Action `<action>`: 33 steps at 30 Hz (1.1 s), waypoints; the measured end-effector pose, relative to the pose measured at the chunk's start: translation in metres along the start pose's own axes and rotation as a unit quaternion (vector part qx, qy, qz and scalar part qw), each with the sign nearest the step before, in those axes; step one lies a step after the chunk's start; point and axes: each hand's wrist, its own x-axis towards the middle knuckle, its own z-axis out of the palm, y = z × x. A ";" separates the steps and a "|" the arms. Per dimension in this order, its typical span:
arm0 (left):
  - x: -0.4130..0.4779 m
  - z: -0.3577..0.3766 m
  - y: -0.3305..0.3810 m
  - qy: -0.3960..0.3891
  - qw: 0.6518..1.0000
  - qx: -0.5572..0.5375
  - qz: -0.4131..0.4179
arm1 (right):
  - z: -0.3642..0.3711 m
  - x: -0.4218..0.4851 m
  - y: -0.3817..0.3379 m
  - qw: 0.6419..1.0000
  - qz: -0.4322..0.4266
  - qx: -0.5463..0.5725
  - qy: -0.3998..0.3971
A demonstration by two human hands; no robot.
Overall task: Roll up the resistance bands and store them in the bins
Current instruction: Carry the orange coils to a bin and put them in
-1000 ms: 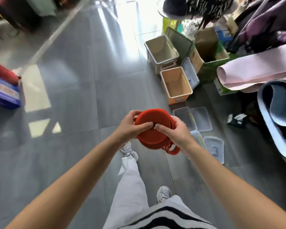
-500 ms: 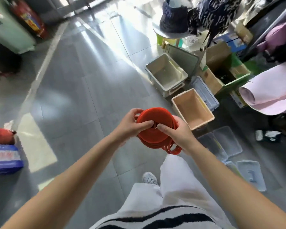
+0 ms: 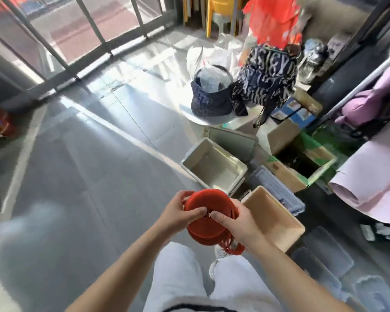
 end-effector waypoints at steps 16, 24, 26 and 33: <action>0.374 -0.044 -0.029 -0.277 0.939 0.206 0.001 | 0.049 0.292 0.094 0.932 0.148 0.158 0.289; 0.543 -0.025 -0.180 -0.254 0.948 0.191 0.005 | 0.054 0.447 0.237 0.921 0.188 0.131 0.315; 0.581 -0.012 -0.207 -0.237 0.957 0.167 -0.009 | 0.043 0.486 0.263 0.925 0.198 0.106 0.306; 0.715 0.021 -0.279 -0.171 0.963 0.205 -0.026 | 0.011 0.621 0.346 0.935 0.198 -0.002 0.295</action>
